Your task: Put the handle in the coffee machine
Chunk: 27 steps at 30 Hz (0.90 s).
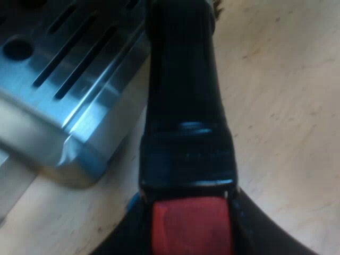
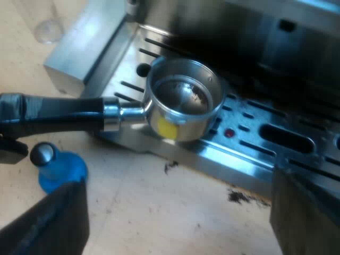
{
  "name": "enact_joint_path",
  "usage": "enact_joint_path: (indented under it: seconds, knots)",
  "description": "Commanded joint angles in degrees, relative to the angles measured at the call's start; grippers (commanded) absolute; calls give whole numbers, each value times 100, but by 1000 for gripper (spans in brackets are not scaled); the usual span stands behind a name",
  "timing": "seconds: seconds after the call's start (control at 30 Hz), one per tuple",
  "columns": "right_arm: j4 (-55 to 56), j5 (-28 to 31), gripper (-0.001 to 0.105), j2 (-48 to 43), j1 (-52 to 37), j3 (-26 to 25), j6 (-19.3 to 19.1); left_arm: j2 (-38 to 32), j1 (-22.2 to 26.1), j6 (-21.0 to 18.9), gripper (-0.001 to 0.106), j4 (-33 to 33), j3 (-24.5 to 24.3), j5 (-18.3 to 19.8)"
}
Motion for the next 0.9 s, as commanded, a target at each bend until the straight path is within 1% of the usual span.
enact_joint_path:
  seconds: [0.03, 0.1, 0.13, 0.17, 0.2, 0.27, 0.33, 0.43, 0.5, 0.57, 0.6, 0.63, 0.67, 0.7, 0.77, 0.8, 0.87, 0.9]
  knots:
    - [-724, 231, 71, -40, 37, 428, -15, -53, 99, 168, 0, -61, -123, 296]
    - [-1179, 288, 70, -40, 20, 677, -16, -53, 97, 168, 0, -73, -159, 326]
    - [-1447, 386, 66, -40, 20, 815, -43, -37, 97, 157, 0, -72, -190, 436]
    - [-1741, 481, 60, -40, 20, 960, -52, -2, 97, 157, 0, -84, -225, 462]
    - [-1872, 504, 58, -40, 20, 1005, -50, 13, 97, 157, 0, -103, -238, 461]
    - [-2339, 559, 45, -40, 20, 1283, -50, 127, 97, 157, 0, -208, -271, 417]
    - [-2588, 639, 43, -40, 20, 1422, -50, 232, 97, 157, 0, -253, -290, 413]
    - [-2924, 796, 43, -40, 20, 1598, -50, 340, 97, 157, 0, -353, -295, 413]
    - [-3084, 881, 43, -40, 20, 1660, -129, 364, 97, 157, 0, -447, -295, 413]
    - [-3480, 880, 43, -40, 20, 1767, -651, 378, 97, 157, 0, -582, -295, 413]
    - [-3584, 880, 43, -40, 20, 1809, -794, 376, 97, 157, 0, -618, -295, 413]
    - [-3939, 880, 43, -40, 20, 1901, -1076, 376, 97, 157, 0, -681, -295, 413]
    - [-4248, 880, 43, -40, 20, 1983, -1291, 376, 97, 136, 0, -750, -295, 413]
    - [-4493, 880, 43, -40, 20, 2051, -1416, 376, 97, 133, 0, -768, -295, 413]
    - [-5168, 880, 43, -8, 20, 2240, -1888, 425, 97, 135, 0, -841, -295, 413]
    - [-5354, 880, 43, 14, 20, 2276, -1957, 442, 97, 135, 0, -853, -295, 413]
    - [-6089, 894, 43, 148, 20, 2456, -2311, 525, 97, 124, 0, -937, -295, 413]
    - [-6194, 909, 43, 180, 20, 2488, -2385, 545, 97, 113, 0, -958, -295, 413]
